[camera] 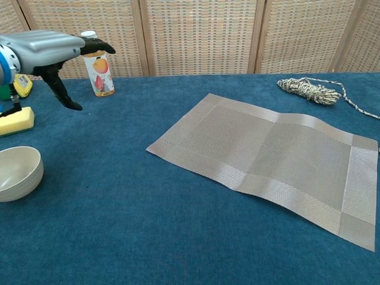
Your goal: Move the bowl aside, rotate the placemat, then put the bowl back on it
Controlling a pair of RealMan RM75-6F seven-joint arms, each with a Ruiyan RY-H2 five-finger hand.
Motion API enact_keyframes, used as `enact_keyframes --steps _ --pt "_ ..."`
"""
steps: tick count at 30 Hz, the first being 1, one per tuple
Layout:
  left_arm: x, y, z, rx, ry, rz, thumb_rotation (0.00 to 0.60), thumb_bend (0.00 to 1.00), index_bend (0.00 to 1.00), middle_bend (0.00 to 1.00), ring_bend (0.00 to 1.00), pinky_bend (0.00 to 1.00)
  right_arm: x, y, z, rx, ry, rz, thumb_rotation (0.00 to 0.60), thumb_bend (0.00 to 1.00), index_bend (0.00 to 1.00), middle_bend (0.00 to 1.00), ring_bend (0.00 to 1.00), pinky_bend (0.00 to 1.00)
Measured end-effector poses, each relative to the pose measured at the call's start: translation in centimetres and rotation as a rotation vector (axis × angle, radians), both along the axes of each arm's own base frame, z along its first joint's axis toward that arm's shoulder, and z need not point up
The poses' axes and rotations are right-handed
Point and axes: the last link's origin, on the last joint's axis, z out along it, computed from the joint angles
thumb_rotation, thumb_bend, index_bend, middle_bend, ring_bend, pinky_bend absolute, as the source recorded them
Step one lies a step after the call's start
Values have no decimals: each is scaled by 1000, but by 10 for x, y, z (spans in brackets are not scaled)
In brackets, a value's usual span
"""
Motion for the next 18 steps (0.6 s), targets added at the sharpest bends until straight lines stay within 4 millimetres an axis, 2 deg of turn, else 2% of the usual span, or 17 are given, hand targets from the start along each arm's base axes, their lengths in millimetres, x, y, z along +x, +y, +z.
enact_keyframes --steps 8,12,18 --pt "12 17 -61 -69 98 6 600 143 34 0 0 0 -7 -4 4 -3 -55 1 600 197 0 0 0 0" --pt "16 22 -83 -87 119 14 600 147 34 0 0 0 -8 -5 4 -1 -61 -1 600 196 0 0 0 0" --pt "23 27 -105 -95 132 6 600 149 34 0 0 0 -9 -6 4 1 -69 -3 600 196 0 0 0 0"
